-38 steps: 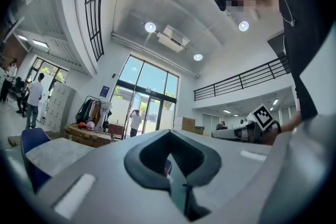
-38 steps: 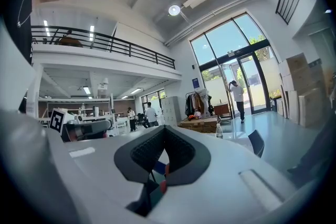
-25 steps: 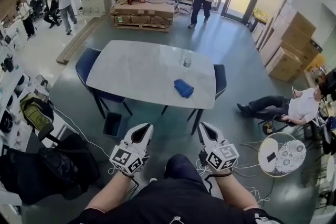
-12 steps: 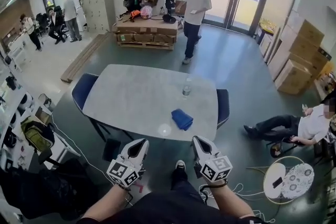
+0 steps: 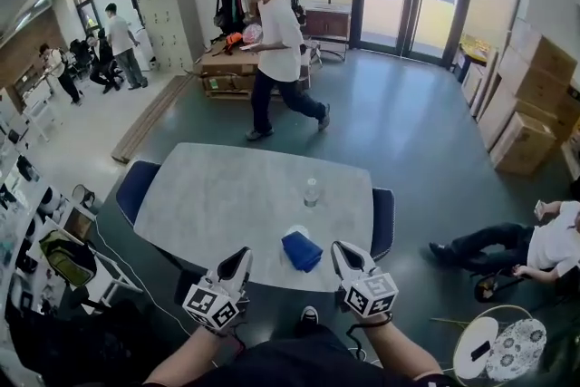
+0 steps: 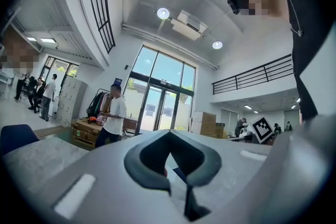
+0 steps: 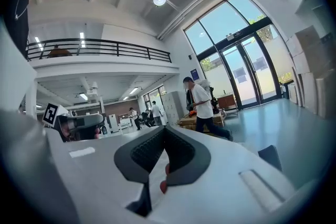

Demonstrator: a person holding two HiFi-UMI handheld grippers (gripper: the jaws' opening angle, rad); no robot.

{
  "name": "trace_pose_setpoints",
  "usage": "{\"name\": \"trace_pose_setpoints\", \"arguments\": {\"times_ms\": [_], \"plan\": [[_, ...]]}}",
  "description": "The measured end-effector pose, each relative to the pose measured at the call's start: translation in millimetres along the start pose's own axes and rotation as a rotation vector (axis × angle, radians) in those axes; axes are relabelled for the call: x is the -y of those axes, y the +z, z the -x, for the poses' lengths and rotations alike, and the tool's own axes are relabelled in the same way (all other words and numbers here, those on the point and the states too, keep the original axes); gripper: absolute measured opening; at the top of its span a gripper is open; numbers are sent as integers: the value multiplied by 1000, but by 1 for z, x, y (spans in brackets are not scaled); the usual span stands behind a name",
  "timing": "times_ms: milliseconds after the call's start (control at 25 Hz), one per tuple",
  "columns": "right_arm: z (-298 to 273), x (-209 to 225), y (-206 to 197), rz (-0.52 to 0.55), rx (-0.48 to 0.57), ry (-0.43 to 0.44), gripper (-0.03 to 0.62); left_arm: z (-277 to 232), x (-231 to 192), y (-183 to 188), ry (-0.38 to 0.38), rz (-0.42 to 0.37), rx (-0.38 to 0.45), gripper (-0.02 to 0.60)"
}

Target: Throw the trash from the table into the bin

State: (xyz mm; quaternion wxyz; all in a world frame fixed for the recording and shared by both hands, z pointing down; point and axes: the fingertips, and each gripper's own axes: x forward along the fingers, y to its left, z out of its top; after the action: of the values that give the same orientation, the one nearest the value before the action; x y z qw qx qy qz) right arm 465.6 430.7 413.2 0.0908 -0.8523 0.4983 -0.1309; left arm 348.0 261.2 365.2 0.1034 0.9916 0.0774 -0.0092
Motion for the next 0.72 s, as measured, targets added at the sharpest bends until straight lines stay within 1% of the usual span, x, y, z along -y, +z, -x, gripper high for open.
{"name": "trace_pose_setpoints", "arguments": {"times_ms": [120, 240, 400, 520, 600, 720], "plan": [[-22, 25, 6, -17, -28, 19, 28, -21, -5, 9, 54, -16, -7, 2], [-46, 36, 4, -38, -51, 21, 28, -30, -17, 6, 88, -11, -37, 2], [-70, 50, -2, -56, -69, -9, 28, -43, -35, 1, 90, -5, -53, 2], [-75, 62, -4, -57, -78, -45, 28, -53, -43, -3, 79, -16, -60, 2], [-74, 68, -5, -57, -79, -65, 28, -58, -50, -7, 85, -16, -52, 2], [-79, 75, 0, -43, -92, -71, 28, -70, -61, -5, 98, 16, -42, 2]]}}
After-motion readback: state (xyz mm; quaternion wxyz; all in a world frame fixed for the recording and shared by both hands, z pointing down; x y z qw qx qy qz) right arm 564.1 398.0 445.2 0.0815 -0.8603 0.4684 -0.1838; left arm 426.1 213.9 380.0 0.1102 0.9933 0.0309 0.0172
